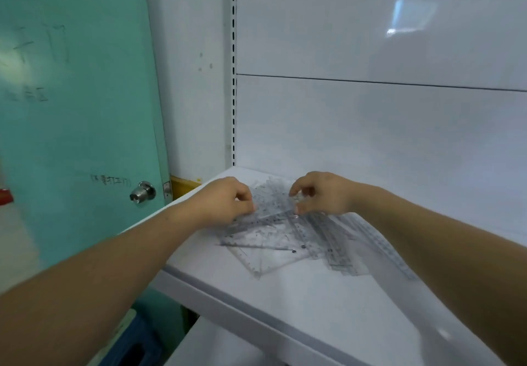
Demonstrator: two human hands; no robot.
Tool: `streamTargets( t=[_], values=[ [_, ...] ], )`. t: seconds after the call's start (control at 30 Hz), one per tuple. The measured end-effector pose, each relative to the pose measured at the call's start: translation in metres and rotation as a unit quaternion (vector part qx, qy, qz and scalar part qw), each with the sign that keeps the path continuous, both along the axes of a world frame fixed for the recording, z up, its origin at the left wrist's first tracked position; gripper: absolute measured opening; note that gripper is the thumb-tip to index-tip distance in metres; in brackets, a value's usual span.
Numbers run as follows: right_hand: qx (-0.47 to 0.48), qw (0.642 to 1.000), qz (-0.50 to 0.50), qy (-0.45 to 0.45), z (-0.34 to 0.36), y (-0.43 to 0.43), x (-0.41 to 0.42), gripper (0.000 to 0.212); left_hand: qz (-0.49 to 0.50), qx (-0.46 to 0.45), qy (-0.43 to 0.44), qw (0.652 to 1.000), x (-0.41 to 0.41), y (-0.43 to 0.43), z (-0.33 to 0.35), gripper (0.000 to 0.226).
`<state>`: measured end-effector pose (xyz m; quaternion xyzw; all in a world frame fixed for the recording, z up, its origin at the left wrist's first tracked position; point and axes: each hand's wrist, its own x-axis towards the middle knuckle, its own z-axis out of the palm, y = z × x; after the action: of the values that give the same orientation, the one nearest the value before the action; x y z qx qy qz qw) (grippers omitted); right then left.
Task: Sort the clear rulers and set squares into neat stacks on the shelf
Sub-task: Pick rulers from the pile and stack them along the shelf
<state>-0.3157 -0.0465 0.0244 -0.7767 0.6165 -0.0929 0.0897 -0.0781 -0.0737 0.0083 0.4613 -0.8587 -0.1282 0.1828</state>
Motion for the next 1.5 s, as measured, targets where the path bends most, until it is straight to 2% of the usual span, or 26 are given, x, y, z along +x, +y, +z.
streamTargets(
  t=[0.1,0.17,0.27,0.4,0.5,0.57,0.77,0.9,1.0,1.2,1.3,1.4,1.5],
  values=[
    [-0.023,0.997,-0.033,0.059,0.004,0.016,0.002,0.046,-0.037,-0.02,0.027,0.999,-0.001,-0.006,-0.003,0.02],
    [-0.018,0.992,-0.059,0.113,0.008,0.029,-0.001,0.048,-0.044,0.003,0.064,0.997,0.003,-0.01,-0.006,0.027],
    [-0.017,0.981,-0.114,0.155,0.007,0.052,-0.009,0.045,-0.056,-0.032,0.03,0.997,0.008,-0.019,-0.009,0.041],
    [-0.004,0.966,-0.233,0.112,-0.006,0.082,-0.014,0.043,-0.148,-0.1,0.002,0.984,-0.007,-0.007,-0.003,0.042],
    [0.018,0.954,-0.282,0.102,-0.019,0.101,-0.012,0.041,-0.252,-0.107,-0.139,0.952,-0.032,0.006,-0.007,0.052],
    [0.031,0.948,-0.301,0.101,-0.025,0.111,-0.007,0.044,-0.255,-0.079,-0.196,0.944,-0.043,0.007,-0.009,0.051],
    [0.002,0.934,-0.353,0.061,-0.024,0.124,-0.015,0.044,-0.224,-0.073,-0.206,0.95,-0.049,0.009,0.006,0.046],
    [-0.035,0.93,-0.364,0.035,-0.026,0.127,-0.021,0.046,-0.236,-0.036,-0.161,0.958,-0.046,0.009,0.009,0.034],
    [-0.075,0.927,-0.366,0.024,-0.027,0.13,-0.024,0.051,-0.237,-0.023,-0.128,0.963,-0.041,0.011,0.008,0.033],
    [-0.1,0.92,-0.375,-0.052,-0.026,0.139,-0.026,0.049,-0.211,-0.045,-0.111,0.97,-0.02,0.005,0.026,0.031],
    [-0.1,0.913,-0.393,-0.036,-0.027,0.143,-0.021,0.047,-0.183,-0.06,-0.124,0.973,-0.001,-0.004,0.038,0.036],
    [-0.118,0.907,-0.405,-0.003,-0.024,0.145,-0.016,0.045,-0.157,-0.06,-0.066,0.984,0.012,-0.007,0.041,0.04],
    [-0.137,0.899,-0.415,-0.007,-0.02,0.151,-0.013,0.043,-0.168,-0.041,-0.016,0.985,0.005,0.005,0.033,0.045]
  ],
)
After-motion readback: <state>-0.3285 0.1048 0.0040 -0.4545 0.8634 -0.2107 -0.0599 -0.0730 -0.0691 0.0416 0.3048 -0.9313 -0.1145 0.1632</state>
